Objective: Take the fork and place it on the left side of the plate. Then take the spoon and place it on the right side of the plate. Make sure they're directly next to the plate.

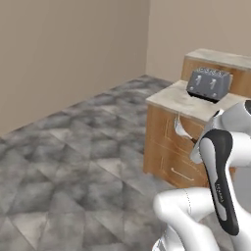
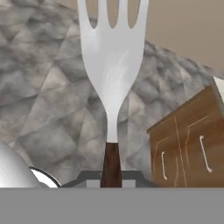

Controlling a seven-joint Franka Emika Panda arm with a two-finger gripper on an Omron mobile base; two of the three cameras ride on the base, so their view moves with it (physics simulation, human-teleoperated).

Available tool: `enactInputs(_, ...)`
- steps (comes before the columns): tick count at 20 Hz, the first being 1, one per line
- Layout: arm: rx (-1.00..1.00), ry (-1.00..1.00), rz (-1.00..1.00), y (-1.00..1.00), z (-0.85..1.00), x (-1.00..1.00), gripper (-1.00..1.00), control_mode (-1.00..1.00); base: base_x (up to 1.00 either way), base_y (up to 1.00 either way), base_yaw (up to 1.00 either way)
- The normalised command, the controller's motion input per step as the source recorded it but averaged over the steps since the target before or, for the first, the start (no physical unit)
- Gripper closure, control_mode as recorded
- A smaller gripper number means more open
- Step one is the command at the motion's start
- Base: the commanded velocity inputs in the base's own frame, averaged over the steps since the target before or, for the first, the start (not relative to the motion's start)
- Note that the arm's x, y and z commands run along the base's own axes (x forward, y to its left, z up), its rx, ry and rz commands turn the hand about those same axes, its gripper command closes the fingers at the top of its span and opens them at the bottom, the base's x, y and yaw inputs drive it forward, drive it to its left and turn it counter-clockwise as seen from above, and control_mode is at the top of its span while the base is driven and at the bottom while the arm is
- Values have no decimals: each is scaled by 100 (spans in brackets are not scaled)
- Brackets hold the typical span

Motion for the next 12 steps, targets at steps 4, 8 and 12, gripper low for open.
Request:
enactInputs(4, 0, 0, 0, 0, 0, 0, 100, 100, 100, 33, -32)
enactInputs(8, 0, 0, 0, 0, 0, 0, 100, 100, 100, 36, -33)
enactInputs(12, 0, 0, 0, 0, 0, 0, 100, 100, 100, 36, -32)
